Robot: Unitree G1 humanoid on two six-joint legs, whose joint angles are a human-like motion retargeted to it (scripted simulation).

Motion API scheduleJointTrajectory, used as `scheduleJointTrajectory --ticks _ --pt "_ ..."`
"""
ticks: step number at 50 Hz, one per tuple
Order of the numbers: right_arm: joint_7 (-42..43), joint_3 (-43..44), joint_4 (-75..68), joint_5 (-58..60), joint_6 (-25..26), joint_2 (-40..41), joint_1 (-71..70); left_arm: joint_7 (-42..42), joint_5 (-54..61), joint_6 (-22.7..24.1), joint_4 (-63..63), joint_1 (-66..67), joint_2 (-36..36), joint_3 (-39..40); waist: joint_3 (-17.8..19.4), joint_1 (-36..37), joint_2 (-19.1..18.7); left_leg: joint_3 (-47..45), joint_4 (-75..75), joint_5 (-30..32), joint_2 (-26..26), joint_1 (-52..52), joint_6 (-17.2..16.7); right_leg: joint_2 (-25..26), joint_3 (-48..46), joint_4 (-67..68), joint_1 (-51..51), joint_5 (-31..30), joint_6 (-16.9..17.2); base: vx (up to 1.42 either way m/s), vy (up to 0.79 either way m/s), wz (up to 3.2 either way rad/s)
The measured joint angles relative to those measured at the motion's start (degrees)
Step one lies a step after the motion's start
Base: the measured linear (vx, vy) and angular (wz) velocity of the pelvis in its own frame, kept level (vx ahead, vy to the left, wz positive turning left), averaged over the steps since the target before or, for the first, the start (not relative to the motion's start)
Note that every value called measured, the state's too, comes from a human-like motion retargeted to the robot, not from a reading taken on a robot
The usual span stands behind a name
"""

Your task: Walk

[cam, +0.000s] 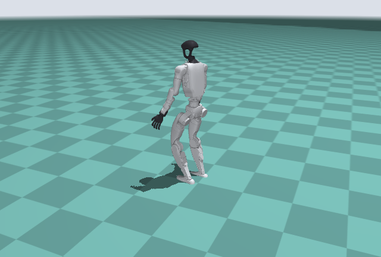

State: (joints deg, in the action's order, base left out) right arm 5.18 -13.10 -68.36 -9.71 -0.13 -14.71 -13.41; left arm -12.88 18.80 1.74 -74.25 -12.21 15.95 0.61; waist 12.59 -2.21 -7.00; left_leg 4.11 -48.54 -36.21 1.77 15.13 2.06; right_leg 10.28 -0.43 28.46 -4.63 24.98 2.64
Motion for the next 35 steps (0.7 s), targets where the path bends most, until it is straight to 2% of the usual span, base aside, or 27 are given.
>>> scheduleJointTrajectory --ticks 4,8,10,20,24,30,32,35 --pt "0.7 0.3 1.1 0.1 -0.5 0.2 0.4 -0.6 0.6 0.2 -2.1 -1.0 -0.1 1.3 -0.6 -1.8 -0.5 -1.5 4.4 -0.1 0.0 -3.4 0.4 -0.4 1.8 -5.0 3.5 -1.4 0.4 0.17 0.07 -0.18" --pt "1.2 0.7 1.2 0.1 -0.7 0.7 1.3 -0.3 0.8 0.1 -3.6 -0.3 -0.9 1.6 -0.4 -3.2 -1.8 -2.6 3.0 -1.7 1.2 -4.1 0.3 0.4 2.5 -3.3 3.7 -0.8 0.8 0.08 0.07 -0.18" --pt "0.9 1.1 0.5 0.1 -0.7 0.5 1.1 0.6 0.8 0.4 -4.9 -0.7 -1.1 1.7 -1.7 -3.8 -1.4 -3.5 7.9 0.1 0.1 -5.4 0.5 -1.0 3.3 -8.7 5.2 -3.0 1.3 0.11 0.07 -0.15" --pt "-0.6 4.4 -4.4 -2.2 -0.2 -1.7 3.7 3.9 2.7 0.5 -8.0 2.1 -0.7 3.3 -0.4 -4.7 -3.0 -5.9 3.3 -3.0 2.1 -3.4 0.8 0.0 3.1 -3.2 2.0 -1.0 2.4 0.01 0.05 -0.17" --pt "-0.4 8.2 -5.5 -4.2 -0.7 -5.9 4.5 3.4 5.6 0.7 -9.9 3.7 2.8 8.1 -0.3 -4.1 -3.0 -6.9 2.4 -3.7 2.2 -1.4 1.2 -0.3 2.8 -0.8 -1.0 -0.1 2.9 0.00 0.04 -0.18" --pt "4.2 18.1 -5.7 -7.6 -2.0 -15.9 5.8 -1.4 9.5 1.1 -12.3 7.8 10.2 19.9 0.3 -3.4 -2.3 -8.2 1.3 -4.4 1.8 1.6 1.7 -1.0 2.6 4.5 -6.2 1.5 3.8 0.00 0.01 -0.06" --pt "6.2 22.1 -5.4 -8.8 -2.2 -19.4 5.9 -3.2 9.9 1.1 -13.4 8.6 12.4 23.6 -1.0 -3.5 -0.8 -9.0 5.4 -2.3 -0.8 2.1 2.3 -3.5 2.8 5.2 -8.8 1.9 4.5 0.00 0.00 0.00" --pt "8.5 25.8 -5.2 -9.9 -2.8 -22.2 7.0 -4.7 10.2 1.0 -14.0 10.8 13.9 26.5 0.1 -3.5 -0.4 -9.3 2.6 -3.2 -0.8 3.2 2.3 -3.7 2.5 9.5 -10.6 3.2 4.6 -0.04 0.00 -0.03"
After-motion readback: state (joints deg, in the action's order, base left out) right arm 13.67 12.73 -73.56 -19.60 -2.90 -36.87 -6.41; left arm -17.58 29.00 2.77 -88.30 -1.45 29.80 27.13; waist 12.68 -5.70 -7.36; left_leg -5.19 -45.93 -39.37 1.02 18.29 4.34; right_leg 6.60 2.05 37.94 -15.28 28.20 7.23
